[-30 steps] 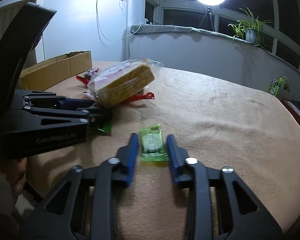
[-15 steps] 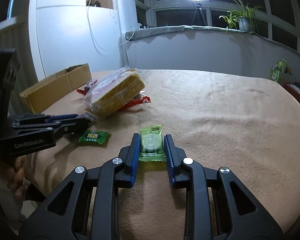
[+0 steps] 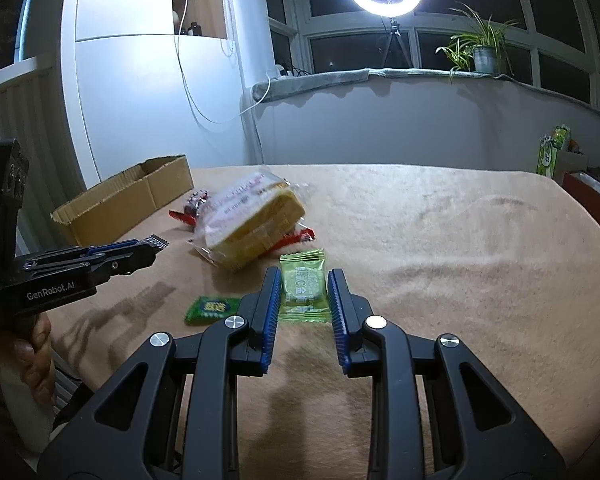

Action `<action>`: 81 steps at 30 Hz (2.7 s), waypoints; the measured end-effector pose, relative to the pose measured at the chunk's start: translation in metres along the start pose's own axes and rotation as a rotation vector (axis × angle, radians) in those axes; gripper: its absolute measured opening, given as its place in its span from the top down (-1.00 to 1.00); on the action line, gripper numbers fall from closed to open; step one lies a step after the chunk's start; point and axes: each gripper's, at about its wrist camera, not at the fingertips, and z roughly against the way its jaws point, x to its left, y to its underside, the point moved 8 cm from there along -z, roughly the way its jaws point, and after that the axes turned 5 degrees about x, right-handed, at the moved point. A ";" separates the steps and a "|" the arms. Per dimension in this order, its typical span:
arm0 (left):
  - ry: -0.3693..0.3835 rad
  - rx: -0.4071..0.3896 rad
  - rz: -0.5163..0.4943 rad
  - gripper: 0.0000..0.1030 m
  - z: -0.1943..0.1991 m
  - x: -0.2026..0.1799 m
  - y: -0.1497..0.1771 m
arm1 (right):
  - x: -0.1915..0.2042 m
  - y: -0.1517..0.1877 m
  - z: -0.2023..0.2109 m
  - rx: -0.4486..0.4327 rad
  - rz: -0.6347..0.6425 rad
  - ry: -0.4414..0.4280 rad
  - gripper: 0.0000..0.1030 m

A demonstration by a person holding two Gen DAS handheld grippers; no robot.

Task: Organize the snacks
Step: 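Grasp the dark candy packet with the left gripper while the right gripper grasps the green square candy, then carry both candies into the cardboard box and open both grippers, then grasp the red-wrapped candy bag with the left gripper while the right gripper grasps the green candy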

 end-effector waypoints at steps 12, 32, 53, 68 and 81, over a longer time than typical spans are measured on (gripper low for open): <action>-0.020 -0.082 0.072 0.58 0.028 0.048 -0.012 | 0.051 -0.027 -0.012 0.003 0.086 -0.023 0.51; -0.180 -0.222 0.231 0.58 0.079 0.205 -0.051 | 0.248 -0.115 -0.080 -0.067 0.326 -0.266 0.51; -0.058 -0.100 0.315 0.54 0.053 0.254 -0.047 | 0.322 -0.151 -0.174 0.067 0.370 -0.243 0.47; -0.064 -0.111 0.254 -0.44 0.072 0.237 -0.052 | 0.257 -0.129 -0.086 -0.017 0.265 -0.100 -0.30; -0.074 -0.185 0.242 -0.57 0.096 0.193 -0.058 | 0.175 -0.043 -0.041 0.058 0.185 -0.027 -0.50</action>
